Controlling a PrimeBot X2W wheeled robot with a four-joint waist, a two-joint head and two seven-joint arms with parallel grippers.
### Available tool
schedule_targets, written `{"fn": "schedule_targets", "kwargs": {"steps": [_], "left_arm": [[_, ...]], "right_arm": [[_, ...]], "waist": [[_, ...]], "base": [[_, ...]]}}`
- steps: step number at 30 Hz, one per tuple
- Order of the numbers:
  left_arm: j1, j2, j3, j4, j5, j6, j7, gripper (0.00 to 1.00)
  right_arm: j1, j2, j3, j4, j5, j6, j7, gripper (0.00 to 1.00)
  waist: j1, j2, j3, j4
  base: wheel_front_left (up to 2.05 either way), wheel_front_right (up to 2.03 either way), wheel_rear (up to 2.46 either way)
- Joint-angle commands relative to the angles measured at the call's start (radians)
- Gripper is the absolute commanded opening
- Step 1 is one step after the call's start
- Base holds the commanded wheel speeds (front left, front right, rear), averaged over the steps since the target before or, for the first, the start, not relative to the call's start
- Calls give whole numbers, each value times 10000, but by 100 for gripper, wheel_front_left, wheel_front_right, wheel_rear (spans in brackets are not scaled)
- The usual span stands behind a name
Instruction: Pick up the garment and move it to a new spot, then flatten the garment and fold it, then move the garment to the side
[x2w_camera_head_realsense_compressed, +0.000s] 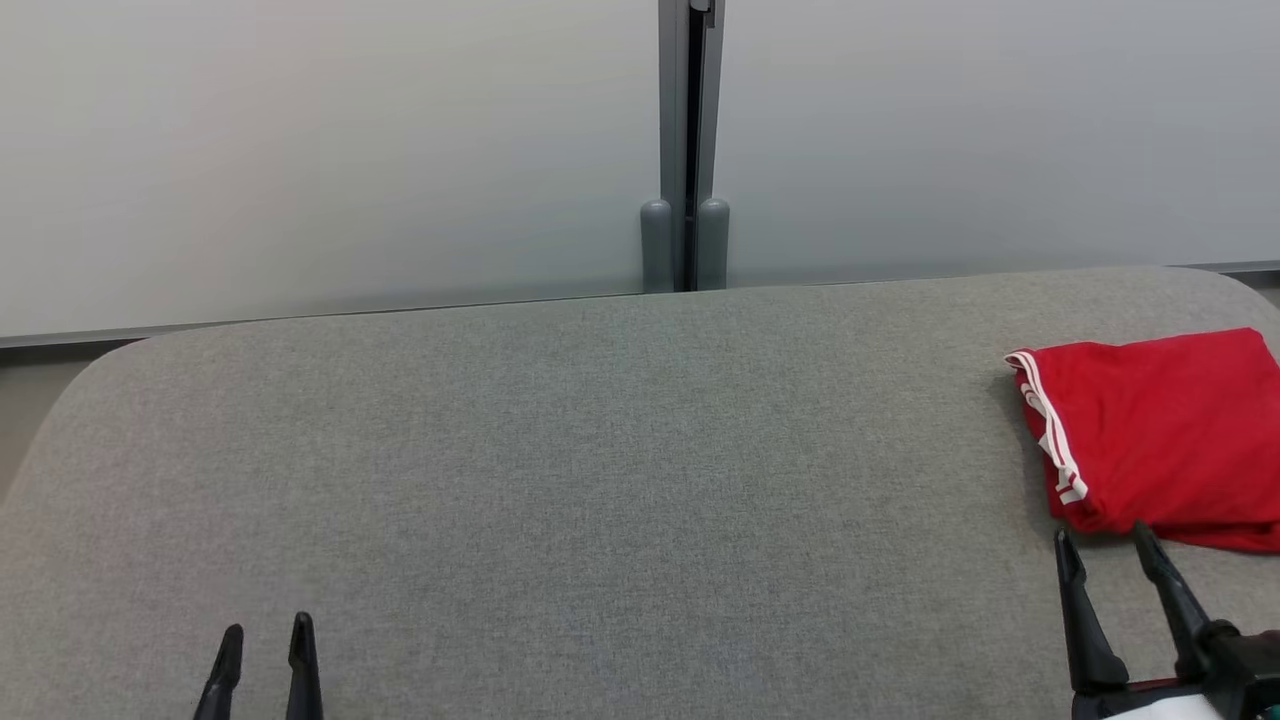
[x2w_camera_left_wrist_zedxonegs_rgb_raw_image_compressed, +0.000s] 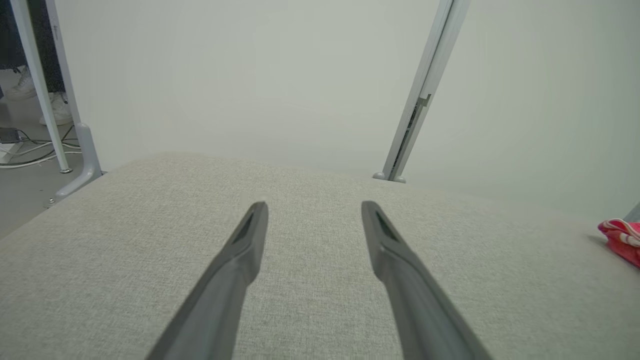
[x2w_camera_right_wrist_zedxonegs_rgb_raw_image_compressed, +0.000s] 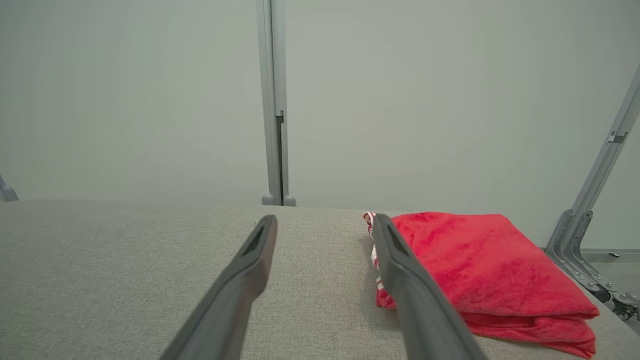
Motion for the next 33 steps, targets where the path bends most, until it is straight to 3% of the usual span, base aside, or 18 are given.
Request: {"fn": "schedule_targets", "kwargs": {"steps": [1,6,33], "left_arm": [[-7,-25,-29,68,51,-49,8,0],[42,-161,-67,473,20,-49,20,0],[-1155,-84,27,759,-4513,-175,1310,0]], "right_arm": [[2,11,-1,69,7,0,11,0],[152,168,31,465,40,0,60,0],[-660,93,-85,819,5385,-1,1331,0]], "waist": [[0,-1,-1,23],[0,-1,-1,25],[0,-1,78,110]], "base": [[0,0,0],[0,0,0],[0,0,0]]}}
